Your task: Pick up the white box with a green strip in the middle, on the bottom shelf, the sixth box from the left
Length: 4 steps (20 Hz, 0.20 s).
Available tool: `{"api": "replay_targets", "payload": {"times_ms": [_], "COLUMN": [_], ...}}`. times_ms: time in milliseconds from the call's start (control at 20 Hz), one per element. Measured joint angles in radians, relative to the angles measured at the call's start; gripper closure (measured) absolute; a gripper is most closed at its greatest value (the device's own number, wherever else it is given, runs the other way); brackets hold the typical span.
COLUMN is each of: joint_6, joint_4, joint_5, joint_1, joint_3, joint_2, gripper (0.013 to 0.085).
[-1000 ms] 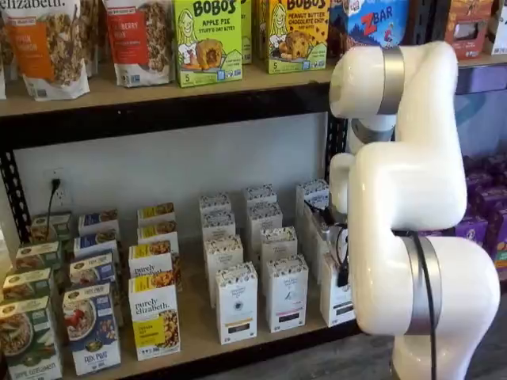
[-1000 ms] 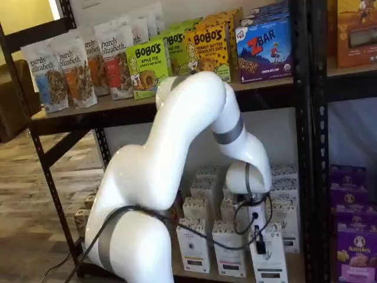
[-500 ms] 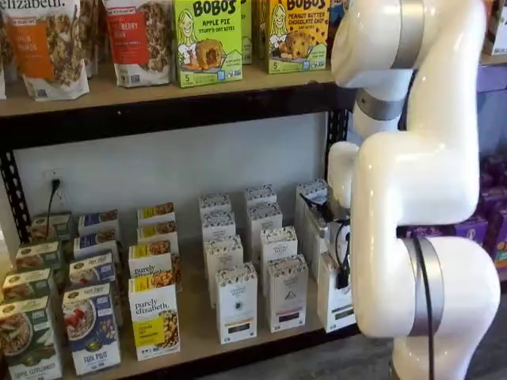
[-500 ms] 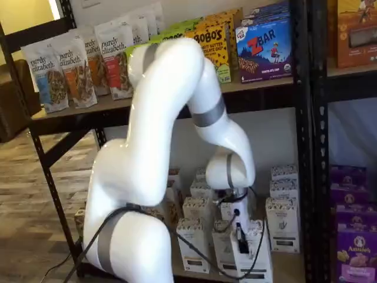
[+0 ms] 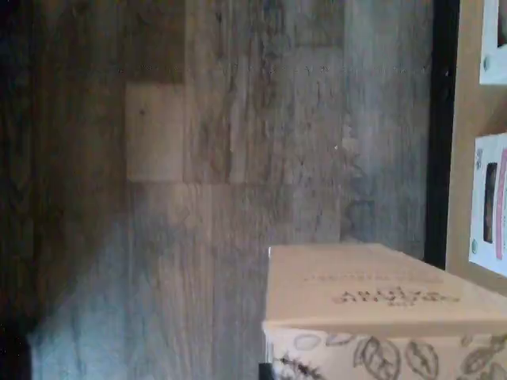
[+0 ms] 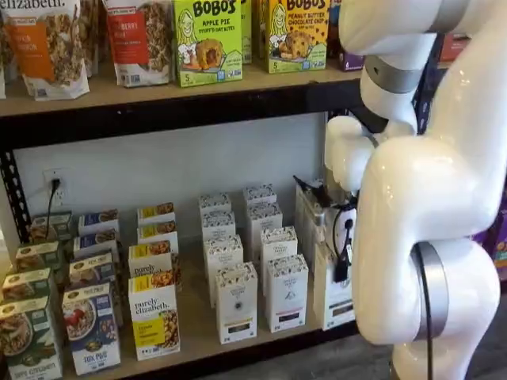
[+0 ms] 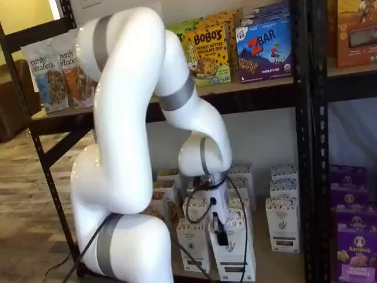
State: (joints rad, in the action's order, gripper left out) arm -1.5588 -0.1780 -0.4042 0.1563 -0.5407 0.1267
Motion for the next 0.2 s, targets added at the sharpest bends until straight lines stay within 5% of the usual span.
{"api": "replay_targets", "payload": {"times_ms": [200], "joint_6": [-0.011], "joint_4": [0.043], "joint_5": [-0.075], "joint_1": [-0.032], "joint_3": [0.042], "joint_2": [-0.106], "gripper": [0.049]}}
